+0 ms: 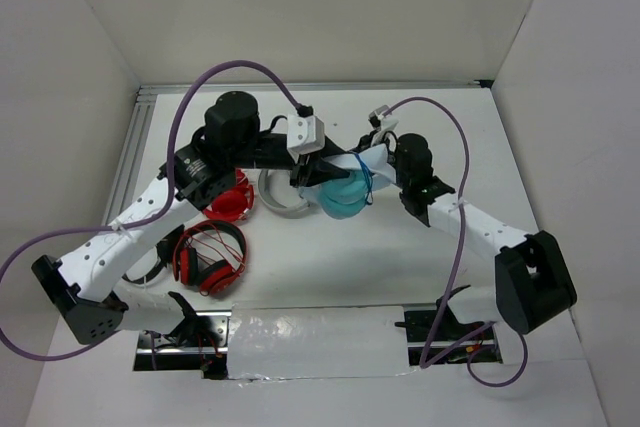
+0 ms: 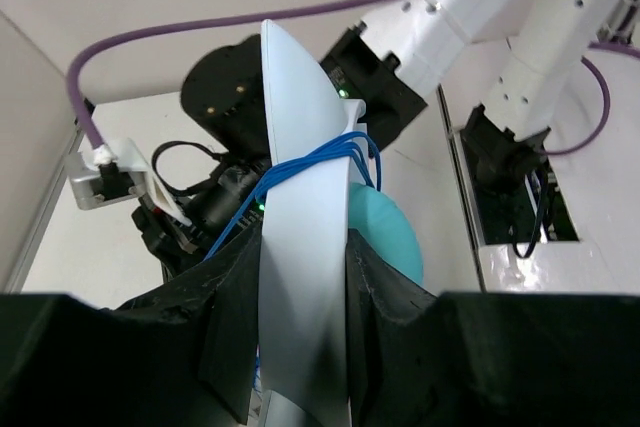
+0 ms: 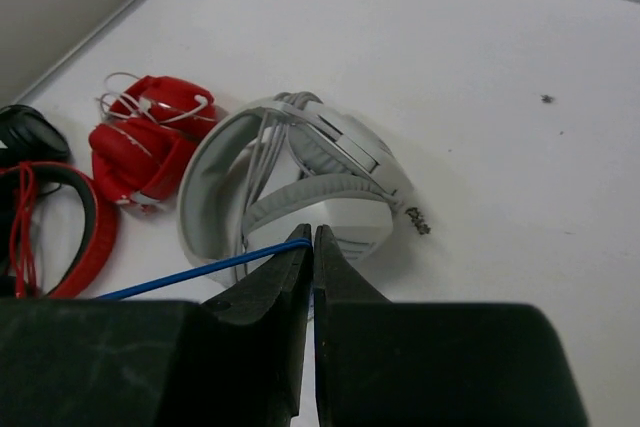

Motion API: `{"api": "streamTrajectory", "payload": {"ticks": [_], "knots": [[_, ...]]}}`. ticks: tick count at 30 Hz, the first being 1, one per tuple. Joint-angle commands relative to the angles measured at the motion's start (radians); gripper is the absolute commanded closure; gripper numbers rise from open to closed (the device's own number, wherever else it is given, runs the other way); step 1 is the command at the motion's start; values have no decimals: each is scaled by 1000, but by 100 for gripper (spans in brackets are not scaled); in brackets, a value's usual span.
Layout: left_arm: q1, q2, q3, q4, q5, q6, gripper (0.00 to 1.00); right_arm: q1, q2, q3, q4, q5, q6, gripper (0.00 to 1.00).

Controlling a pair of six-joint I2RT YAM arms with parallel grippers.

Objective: Wrap the headphones

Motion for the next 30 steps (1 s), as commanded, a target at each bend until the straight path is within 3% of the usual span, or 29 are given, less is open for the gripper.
{"api": "streamTrajectory", "payload": {"ticks": [1, 11, 19, 24, 30], "knots": [[-17, -82, 104, 235, 2, -84, 100, -16, 48, -31, 111, -35, 94, 91], [-13, -79, 242, 236, -98, -117, 100, -15, 127, -85, 238, -154, 171, 92], [-13, -79, 313, 279, -156, -133, 100, 27, 200, -58, 225, -105, 165, 94], [-13, -70, 354, 259, -153, -137, 100, 39, 204, -51, 217, -78, 165, 88], [-13, -80, 295, 273, -150, -154, 100, 43, 168, -53, 208, -66, 168, 85]]}}
